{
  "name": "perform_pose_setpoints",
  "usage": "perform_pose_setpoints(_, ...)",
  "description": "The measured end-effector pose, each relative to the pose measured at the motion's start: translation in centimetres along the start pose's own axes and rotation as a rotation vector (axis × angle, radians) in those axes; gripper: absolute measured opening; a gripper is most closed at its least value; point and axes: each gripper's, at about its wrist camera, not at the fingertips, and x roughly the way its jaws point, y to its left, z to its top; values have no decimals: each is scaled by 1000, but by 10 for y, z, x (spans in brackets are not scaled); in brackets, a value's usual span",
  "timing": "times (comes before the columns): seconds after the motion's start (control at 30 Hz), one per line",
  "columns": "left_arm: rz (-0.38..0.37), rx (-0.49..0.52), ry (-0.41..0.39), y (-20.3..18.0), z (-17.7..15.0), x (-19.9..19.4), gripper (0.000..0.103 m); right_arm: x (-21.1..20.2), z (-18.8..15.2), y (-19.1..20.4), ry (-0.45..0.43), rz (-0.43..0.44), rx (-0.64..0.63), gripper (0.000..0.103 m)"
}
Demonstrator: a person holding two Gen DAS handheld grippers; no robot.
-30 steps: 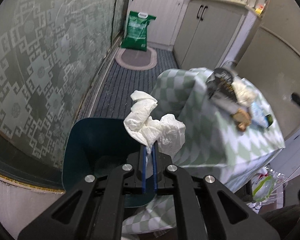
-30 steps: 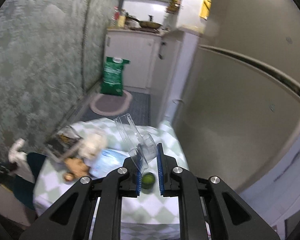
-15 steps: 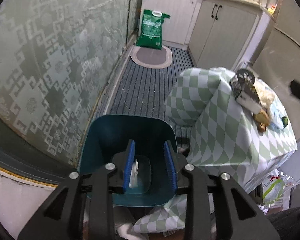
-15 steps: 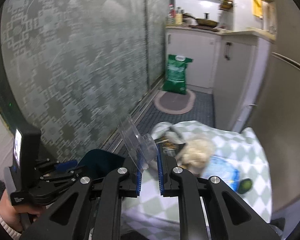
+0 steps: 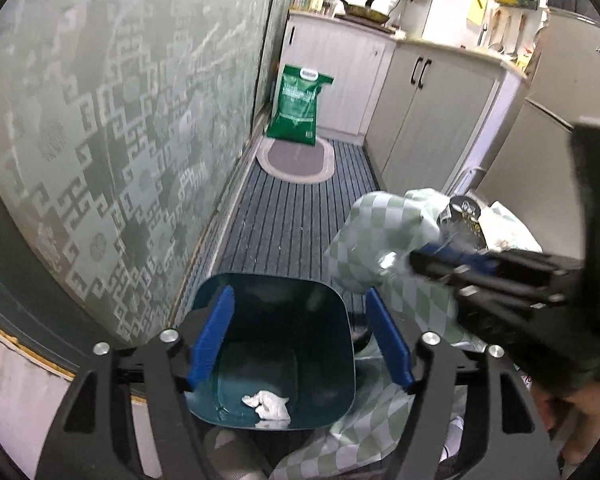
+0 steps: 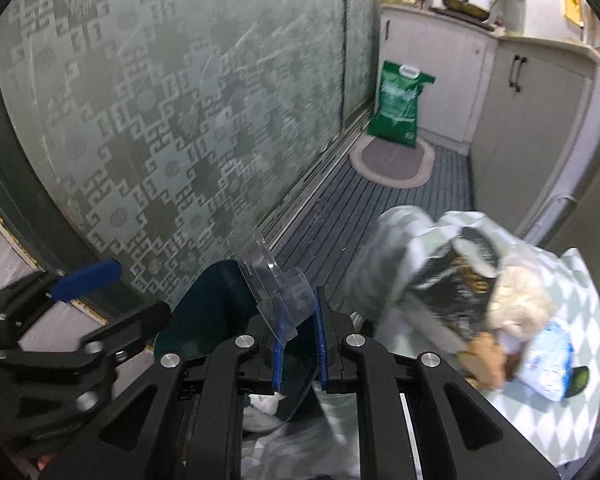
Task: Collect trash
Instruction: 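Carry the tissue over the teal bin and open the left gripper, then grasp the black Face tissue bag with the left gripper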
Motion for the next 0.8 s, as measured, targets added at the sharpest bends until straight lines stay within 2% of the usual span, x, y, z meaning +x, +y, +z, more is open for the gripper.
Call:
perform_pose_setpoints(0.13,15,-10,-68,12,4,-15,85,17,1,11,45,19,-13,14)
perform_pose_setpoints(0.27,18,-43,-164,28,9,-37,86,31,2,19,79,73,5,16)
perform_pose_setpoints(0.3,13,-52,-178,32,10,-41,87,33,4,20,82,90,12,23)
perform_pose_setpoints(0.33,6,-62,-195,35,10,-45,87,34,5,21,82,100,19,38)
perform_pose_setpoints(0.4,-4,-69,-222,37,11,-52,89,33,7,20,70,137,52,55)
perform_pose_setpoints(0.6,-57,-46,-305,27,12,-75,94,12,18,17,-25,167,66,56)
perform_pose_setpoints(0.7,-96,-27,-307,16,13,-78,95,-2,21,4,-63,167,88,56)
perform_pose_setpoints(0.8,-96,10,-306,2,14,-76,95,-15,20,-12,-84,147,109,57)
